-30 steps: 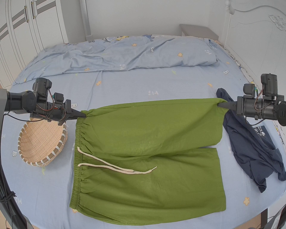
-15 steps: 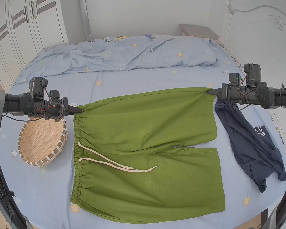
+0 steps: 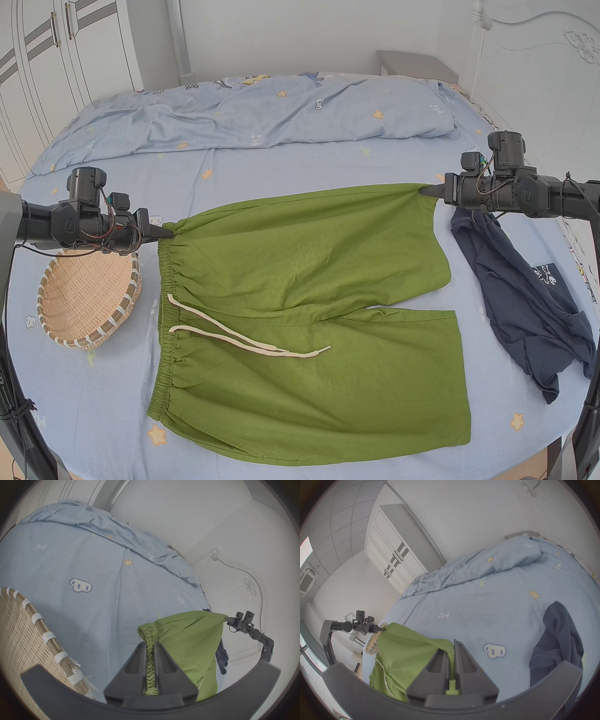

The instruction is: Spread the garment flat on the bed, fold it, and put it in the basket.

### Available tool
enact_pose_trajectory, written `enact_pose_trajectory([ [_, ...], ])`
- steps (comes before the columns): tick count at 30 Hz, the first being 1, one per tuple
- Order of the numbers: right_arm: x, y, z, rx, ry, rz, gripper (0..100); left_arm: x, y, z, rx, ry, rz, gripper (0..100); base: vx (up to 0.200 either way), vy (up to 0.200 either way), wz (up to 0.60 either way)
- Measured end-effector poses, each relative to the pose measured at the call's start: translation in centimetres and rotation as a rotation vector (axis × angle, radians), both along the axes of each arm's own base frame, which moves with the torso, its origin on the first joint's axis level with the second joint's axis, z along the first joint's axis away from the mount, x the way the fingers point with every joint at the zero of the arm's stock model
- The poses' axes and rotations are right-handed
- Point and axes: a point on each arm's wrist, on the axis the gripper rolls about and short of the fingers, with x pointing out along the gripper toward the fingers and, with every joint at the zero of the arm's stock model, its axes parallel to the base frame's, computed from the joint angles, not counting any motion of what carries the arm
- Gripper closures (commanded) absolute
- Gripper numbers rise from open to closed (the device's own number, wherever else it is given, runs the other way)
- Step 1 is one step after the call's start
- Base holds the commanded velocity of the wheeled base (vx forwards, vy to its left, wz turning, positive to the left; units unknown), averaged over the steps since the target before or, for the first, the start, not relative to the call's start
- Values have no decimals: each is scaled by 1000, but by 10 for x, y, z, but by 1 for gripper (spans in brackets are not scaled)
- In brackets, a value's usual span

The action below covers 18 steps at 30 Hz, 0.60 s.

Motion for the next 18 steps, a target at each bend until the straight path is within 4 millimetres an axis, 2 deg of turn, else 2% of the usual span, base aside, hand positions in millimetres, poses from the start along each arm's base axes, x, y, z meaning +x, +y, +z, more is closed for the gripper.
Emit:
enact_pose_trajectory([
  [3,-6,4,-1,-4,12,9,100,1,0,-2,-1,6,0,100,0,0,0],
  [8,-36,12,21,-3,-5,36,100,1,-1,-4,-2,11,-1,100,0,0,0],
  [13,-85,18,48,0,-28,68,100,0,-2,-5,-3,16,-3,100,0,0,0],
  [18,-138,20,65,1,-39,94,100,0,-2,-6,-7,20,-8,100,0,0,0],
])
